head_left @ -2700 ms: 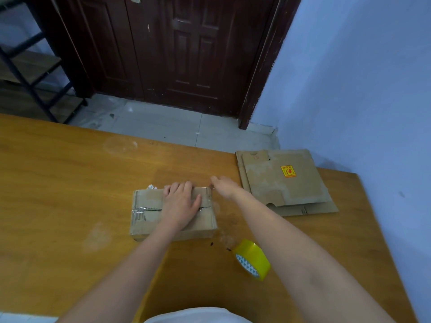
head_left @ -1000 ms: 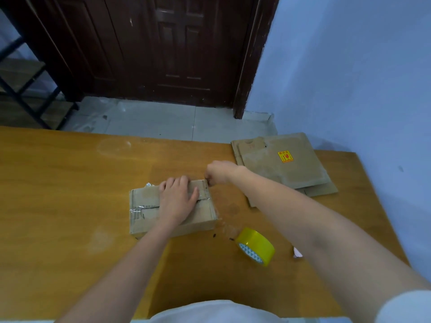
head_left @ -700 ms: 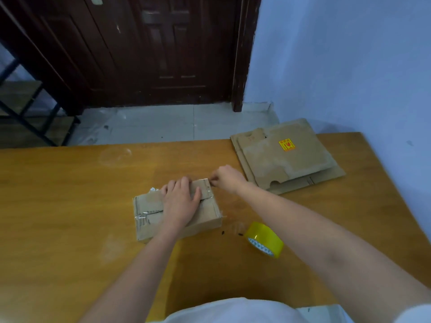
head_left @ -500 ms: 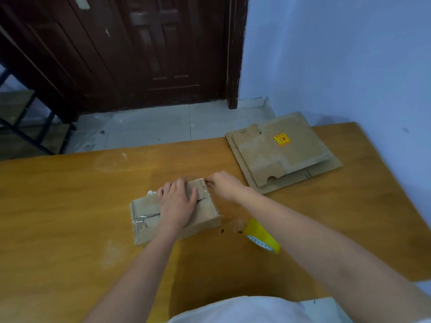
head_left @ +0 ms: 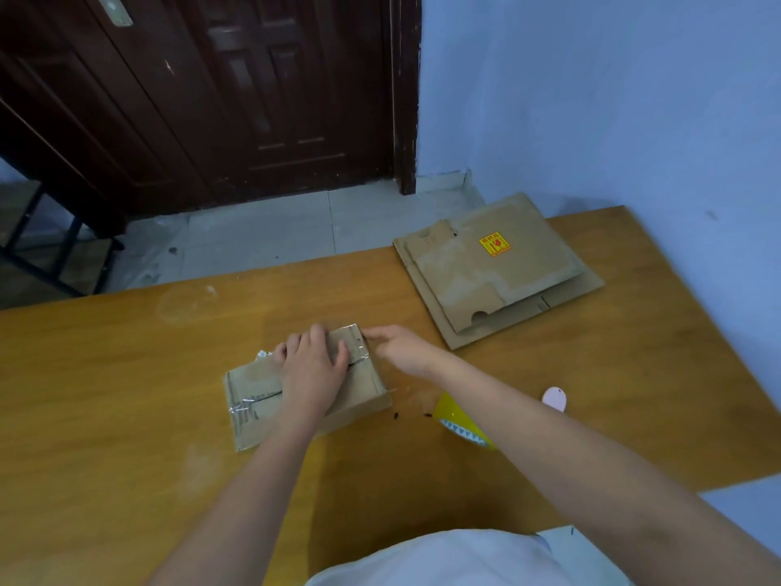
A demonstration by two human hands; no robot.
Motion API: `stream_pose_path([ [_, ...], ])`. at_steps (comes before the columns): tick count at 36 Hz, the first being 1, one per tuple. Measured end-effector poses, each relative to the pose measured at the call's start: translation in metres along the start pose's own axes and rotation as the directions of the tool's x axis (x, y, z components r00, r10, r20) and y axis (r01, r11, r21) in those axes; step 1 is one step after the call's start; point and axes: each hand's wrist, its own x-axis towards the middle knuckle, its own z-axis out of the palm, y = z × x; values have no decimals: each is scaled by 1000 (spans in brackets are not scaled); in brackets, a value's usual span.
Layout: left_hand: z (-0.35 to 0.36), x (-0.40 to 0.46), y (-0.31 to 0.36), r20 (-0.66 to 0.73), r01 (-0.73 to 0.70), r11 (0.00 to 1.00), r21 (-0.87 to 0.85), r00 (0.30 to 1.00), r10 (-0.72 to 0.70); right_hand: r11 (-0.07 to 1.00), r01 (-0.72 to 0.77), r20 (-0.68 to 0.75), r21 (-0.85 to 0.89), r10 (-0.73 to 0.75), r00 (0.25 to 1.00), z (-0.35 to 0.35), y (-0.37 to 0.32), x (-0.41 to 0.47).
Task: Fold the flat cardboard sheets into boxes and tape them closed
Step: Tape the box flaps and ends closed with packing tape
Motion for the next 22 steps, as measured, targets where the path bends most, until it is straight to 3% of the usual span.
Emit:
stream_pose_path([
  [4, -1, 1, 0, 6, -6, 1000, -18, 1000, 6, 1000, 16, -70, 15, -15, 997, -12, 7, -5],
  [7, -1, 2, 0, 13, -11, 1000, -24, 1000, 12, 974, 51, -130, -220, -81, 988, -16, 17, -16],
  [10, -1, 2, -1, 9, -12, 1000, -23, 1000, 12, 930, 96, -75, -356, -130, 989, -10, 24, -35],
  [15, -1, 3, 0, 11, -10, 1000, -30, 1000, 10, 713, 116, -44, -691, -202, 979, 12, 43, -44],
  [19, -2, 2, -1, 8, -10, 1000, -27, 1000, 10, 529, 112, -68, -841, -309, 949, 20, 55, -37],
  [22, -2, 2, -1, 5, -11, 999, -36, 1000, 11, 454, 105, -62, -885, -338, 939, 23, 57, -37],
])
